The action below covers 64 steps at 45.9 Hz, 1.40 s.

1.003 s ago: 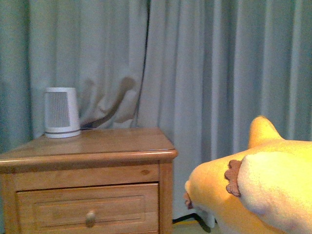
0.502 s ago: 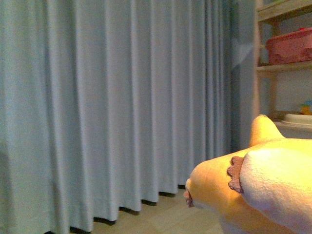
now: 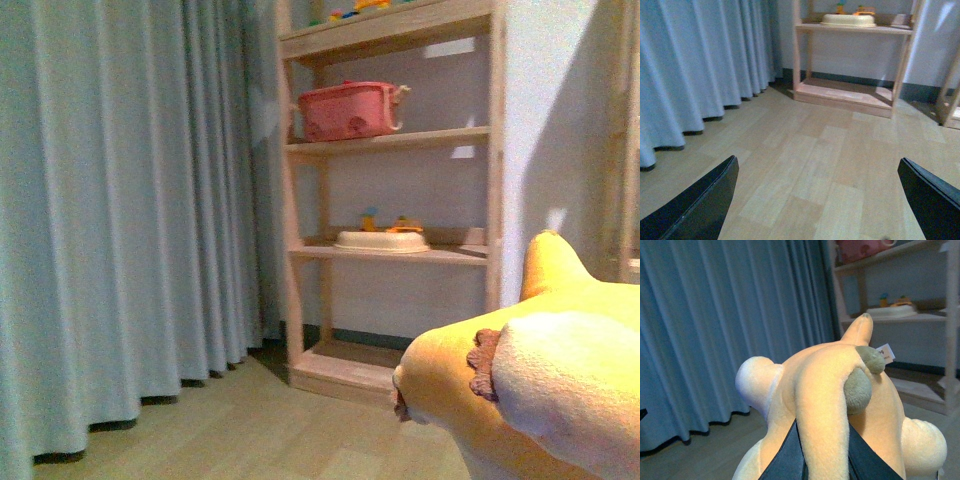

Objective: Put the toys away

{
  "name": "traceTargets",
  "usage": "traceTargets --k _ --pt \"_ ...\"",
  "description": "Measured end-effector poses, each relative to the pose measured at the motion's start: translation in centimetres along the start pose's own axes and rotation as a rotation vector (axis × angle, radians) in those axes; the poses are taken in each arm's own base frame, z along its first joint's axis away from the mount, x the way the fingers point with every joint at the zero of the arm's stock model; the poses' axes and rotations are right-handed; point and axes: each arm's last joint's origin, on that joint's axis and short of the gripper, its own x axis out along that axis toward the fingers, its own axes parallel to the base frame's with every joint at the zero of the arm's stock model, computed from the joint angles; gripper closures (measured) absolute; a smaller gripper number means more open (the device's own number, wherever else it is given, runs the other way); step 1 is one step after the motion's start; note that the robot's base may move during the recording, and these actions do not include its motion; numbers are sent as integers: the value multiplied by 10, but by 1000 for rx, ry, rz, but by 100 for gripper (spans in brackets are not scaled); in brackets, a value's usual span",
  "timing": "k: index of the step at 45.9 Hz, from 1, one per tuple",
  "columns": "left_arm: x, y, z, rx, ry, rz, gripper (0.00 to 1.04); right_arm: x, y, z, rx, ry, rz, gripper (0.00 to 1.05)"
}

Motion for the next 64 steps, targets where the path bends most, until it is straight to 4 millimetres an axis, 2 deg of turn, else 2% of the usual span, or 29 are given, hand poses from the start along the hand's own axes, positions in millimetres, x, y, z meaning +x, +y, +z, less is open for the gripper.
traceTargets --k 64 --pt "0 0 0 0 0 0 6 0 0 -1 1 3 0 97"
